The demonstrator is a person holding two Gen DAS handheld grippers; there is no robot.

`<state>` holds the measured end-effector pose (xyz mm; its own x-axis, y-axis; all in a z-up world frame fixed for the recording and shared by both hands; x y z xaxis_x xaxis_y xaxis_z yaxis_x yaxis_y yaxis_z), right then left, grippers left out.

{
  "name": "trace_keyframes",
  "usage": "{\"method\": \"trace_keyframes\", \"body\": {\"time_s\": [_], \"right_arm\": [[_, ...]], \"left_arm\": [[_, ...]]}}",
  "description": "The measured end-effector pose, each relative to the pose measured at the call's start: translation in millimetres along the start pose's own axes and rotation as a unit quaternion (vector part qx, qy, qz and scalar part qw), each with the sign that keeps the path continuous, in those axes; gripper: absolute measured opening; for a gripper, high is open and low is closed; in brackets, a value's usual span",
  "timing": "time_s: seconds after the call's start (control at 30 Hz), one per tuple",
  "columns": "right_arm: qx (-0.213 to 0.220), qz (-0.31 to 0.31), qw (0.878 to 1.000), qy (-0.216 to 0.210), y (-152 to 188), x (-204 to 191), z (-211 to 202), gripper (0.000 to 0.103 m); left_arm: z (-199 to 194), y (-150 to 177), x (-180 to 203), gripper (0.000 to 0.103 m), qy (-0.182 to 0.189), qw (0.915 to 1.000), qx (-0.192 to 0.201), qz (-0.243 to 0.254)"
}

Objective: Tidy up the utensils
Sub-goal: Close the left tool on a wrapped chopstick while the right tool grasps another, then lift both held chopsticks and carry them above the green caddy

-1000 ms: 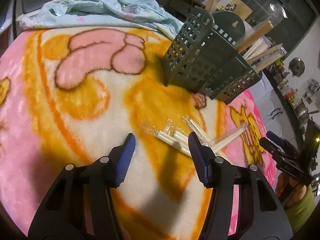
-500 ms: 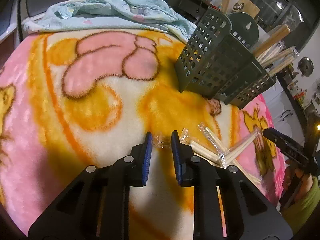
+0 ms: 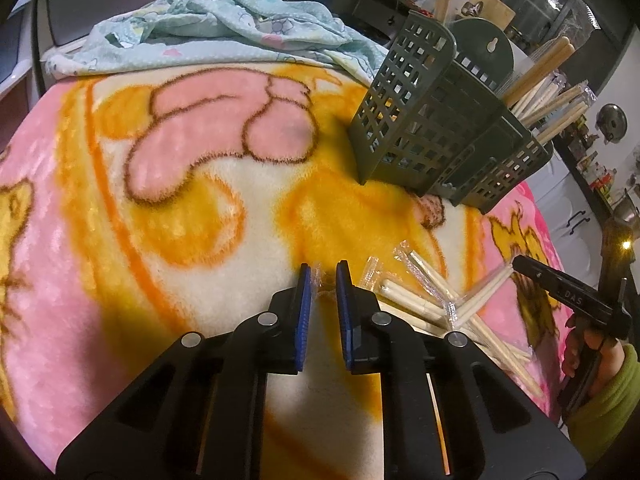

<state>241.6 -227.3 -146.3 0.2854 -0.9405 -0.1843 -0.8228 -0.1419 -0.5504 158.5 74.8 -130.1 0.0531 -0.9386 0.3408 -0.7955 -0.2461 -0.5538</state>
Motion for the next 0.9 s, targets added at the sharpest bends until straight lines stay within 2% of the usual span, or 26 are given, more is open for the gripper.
{"method": "trace_keyframes", "body": {"time_s": [0.03,0.07,0.13,0.23,0.47,0.9], "right_arm": [[0.001,-0.004,1.0,-0.006,0.3,-2.6,-0.1,0.024],[0.001,-0.006,1.0,-0.009,0.7,-4.4,0.1,0.022],[0.003,-0.013,1.0,-0.011,2.4,-9.1,-0.9,0.011],[0.009,-0.026,1.0,0.009,4.3,-13.6,-1.7,0.004],[0.016,-0.01,1.0,0.001,7.8,-9.4,-10.5,0.002],[0.071,-0.03,0.996,0.033,4.1,-9.3,-54.1,0.002]], "left_arm": [[0.0,0.1,0.1,0.008,-0.001,1.0,0.0,0.002],[0.0,0.1,0.4,0.008,-0.002,1.0,0.0,0.003],[0.1,-0.3,1.0,0.007,-0.003,1.0,0.001,0.006],[-0.6,0.7,1.7,0.005,-0.006,0.9999,0.004,0.013],[-4.6,3.1,-0.5,0.002,-0.008,0.9998,0.006,0.018],[-26.6,4.2,-5.4,0.001,0.005,0.9997,0.022,0.012]]}}
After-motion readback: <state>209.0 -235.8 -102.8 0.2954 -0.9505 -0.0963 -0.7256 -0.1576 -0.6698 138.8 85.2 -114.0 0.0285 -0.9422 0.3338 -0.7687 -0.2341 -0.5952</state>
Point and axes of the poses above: each gripper's, at about its wrist camera, not at the fingertips, and z roughly the way its jaws point, x to its right, y to its underside, the point moved 3 cm from there along z, roughly the way its jaws point, and after that the axes turned 2 degrees about z, right-handed, at the moved point
